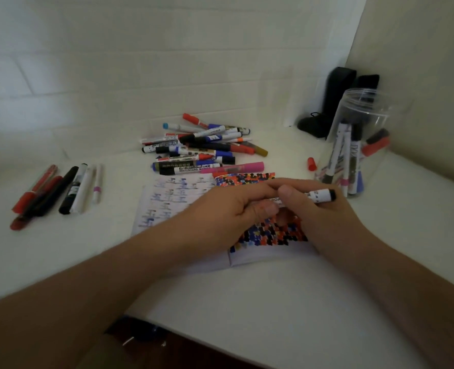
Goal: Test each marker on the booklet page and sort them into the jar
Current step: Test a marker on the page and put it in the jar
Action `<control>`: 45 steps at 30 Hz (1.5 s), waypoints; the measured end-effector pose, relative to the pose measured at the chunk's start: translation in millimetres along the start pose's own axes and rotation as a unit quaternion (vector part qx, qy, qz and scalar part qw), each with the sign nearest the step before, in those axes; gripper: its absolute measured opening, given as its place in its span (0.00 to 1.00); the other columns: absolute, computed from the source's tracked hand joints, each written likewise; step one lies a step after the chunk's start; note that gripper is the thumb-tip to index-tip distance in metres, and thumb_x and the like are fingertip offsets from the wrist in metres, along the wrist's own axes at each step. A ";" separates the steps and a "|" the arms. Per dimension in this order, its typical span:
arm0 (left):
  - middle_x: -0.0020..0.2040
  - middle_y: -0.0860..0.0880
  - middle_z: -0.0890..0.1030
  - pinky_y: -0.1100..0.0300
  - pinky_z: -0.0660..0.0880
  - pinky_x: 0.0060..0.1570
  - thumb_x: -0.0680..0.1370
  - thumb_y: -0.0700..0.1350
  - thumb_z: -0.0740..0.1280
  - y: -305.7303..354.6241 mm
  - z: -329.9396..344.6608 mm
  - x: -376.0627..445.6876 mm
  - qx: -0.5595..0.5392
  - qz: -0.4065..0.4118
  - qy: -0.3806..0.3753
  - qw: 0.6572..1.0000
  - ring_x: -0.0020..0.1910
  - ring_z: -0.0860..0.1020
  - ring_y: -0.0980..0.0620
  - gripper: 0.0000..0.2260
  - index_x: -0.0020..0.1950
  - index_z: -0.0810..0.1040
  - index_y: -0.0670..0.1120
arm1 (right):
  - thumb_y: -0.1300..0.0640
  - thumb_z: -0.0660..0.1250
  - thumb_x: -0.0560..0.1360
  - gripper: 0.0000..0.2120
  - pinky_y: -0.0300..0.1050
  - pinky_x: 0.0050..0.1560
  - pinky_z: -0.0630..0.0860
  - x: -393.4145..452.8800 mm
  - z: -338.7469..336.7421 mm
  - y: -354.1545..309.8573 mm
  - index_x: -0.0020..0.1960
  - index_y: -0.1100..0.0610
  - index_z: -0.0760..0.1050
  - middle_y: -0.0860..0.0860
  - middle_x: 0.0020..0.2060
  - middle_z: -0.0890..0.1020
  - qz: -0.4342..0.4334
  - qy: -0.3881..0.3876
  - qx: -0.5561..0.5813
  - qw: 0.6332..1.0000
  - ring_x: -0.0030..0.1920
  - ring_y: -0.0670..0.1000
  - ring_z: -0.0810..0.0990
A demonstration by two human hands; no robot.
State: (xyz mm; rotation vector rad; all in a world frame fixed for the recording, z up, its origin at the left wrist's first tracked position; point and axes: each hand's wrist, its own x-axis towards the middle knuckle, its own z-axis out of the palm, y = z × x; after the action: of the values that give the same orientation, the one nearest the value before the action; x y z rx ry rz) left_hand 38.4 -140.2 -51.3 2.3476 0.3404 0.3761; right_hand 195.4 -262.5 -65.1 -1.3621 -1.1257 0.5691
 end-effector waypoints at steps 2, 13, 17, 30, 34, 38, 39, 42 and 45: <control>0.55 0.69 0.81 0.74 0.74 0.52 0.84 0.55 0.62 1.1 -4.0 1.2 0.015 -0.011 -0.010 1.000 0.52 0.78 0.72 0.12 0.67 0.75 0.66 | 0.48 0.66 0.77 0.11 0.41 0.42 0.82 0.9 -1.3 1.4 0.56 0.46 0.83 0.48 0.44 0.88 -0.006 -0.009 -0.027 1.000 0.43 0.48 0.86; 0.63 0.56 0.64 0.47 0.70 0.67 0.60 0.84 0.59 -18.2 -0.6 3.6 0.262 -0.135 -0.119 0.948 0.65 0.65 0.52 0.41 0.70 0.59 0.71 | 0.66 0.76 0.71 0.13 0.39 0.25 0.59 9.4 -46.6 2.7 0.35 0.56 0.74 0.54 0.27 0.69 0.073 -0.012 0.138 0.988 0.24 0.49 0.63; 0.61 0.57 0.64 0.48 0.70 0.66 0.55 0.87 0.55 -22.3 4.1 2.1 0.268 -0.125 -0.084 0.952 0.62 0.65 0.53 0.45 0.69 0.61 0.70 | 0.67 0.72 0.68 0.13 0.38 0.25 0.61 5.7 -42.0 5.1 0.33 0.56 0.69 0.53 0.26 0.69 0.073 -0.063 -0.018 0.995 0.24 0.49 0.63; 0.58 0.58 0.61 0.52 0.67 0.64 0.57 0.87 0.56 -27.3 7.5 -3.2 0.271 -0.107 -0.057 0.955 0.59 0.63 0.55 0.45 0.71 0.64 0.69 | 0.69 0.71 0.73 0.14 0.39 0.26 0.70 4.1 -35.3 11.0 0.34 0.64 0.68 0.60 0.26 0.74 0.091 -0.015 -0.166 0.982 0.26 0.51 0.74; 0.57 0.59 0.61 0.52 0.68 0.64 0.56 0.86 0.53 -27.7 8.0 -2.8 0.273 -0.101 -0.049 0.955 0.59 0.63 0.56 0.46 0.70 0.65 0.69 | 0.67 0.72 0.72 0.14 0.40 0.28 0.71 3.9 -33.5 12.4 0.35 0.65 0.69 0.67 0.31 0.77 0.080 -0.015 -0.190 0.978 0.28 0.52 0.75; 0.57 0.59 0.62 0.51 0.68 0.65 0.55 0.86 0.53 -28.1 8.5 -1.5 0.275 -0.103 -0.049 0.955 0.59 0.63 0.56 0.46 0.70 0.65 0.69 | 0.66 0.73 0.72 0.15 0.39 0.28 0.70 2.8 -31.6 12.4 0.33 0.60 0.68 0.62 0.28 0.75 0.072 -0.013 -0.209 0.975 0.28 0.50 0.74; 0.57 0.59 0.61 0.51 0.68 0.65 0.55 0.87 0.52 -28.4 8.5 -1.5 0.276 -0.103 -0.049 0.954 0.59 0.63 0.56 0.46 0.70 0.65 0.69 | 0.66 0.72 0.71 0.16 0.38 0.28 0.70 3.0 -31.4 12.5 0.32 0.59 0.67 0.59 0.27 0.74 0.070 -0.011 -0.211 0.975 0.27 0.48 0.73; 0.57 0.59 0.61 0.51 0.68 0.65 0.55 0.87 0.53 -28.5 8.2 -1.3 0.275 -0.101 -0.051 0.955 0.59 0.63 0.56 0.47 0.71 0.65 0.68 | 0.67 0.72 0.71 0.17 0.37 0.28 0.69 4.3 -32.3 13.4 0.32 0.57 0.66 0.53 0.27 0.72 0.069 -0.008 -0.211 0.975 0.26 0.47 0.71; 0.58 0.59 0.61 0.51 0.68 0.66 0.56 0.87 0.54 -26.6 7.2 -1.0 0.277 -0.104 -0.057 0.953 0.60 0.63 0.56 0.47 0.71 0.65 0.68 | 0.68 0.72 0.72 0.16 0.39 0.27 0.68 4.1 -34.4 12.0 0.33 0.60 0.67 0.60 0.28 0.72 0.084 -0.008 -0.178 0.980 0.28 0.51 0.72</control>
State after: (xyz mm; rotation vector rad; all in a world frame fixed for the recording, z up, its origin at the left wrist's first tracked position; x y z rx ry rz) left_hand 36.5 -126.3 -75.1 2.8242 0.7053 0.0381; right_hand 230.3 -272.7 -69.6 -1.7775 -1.1701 0.5149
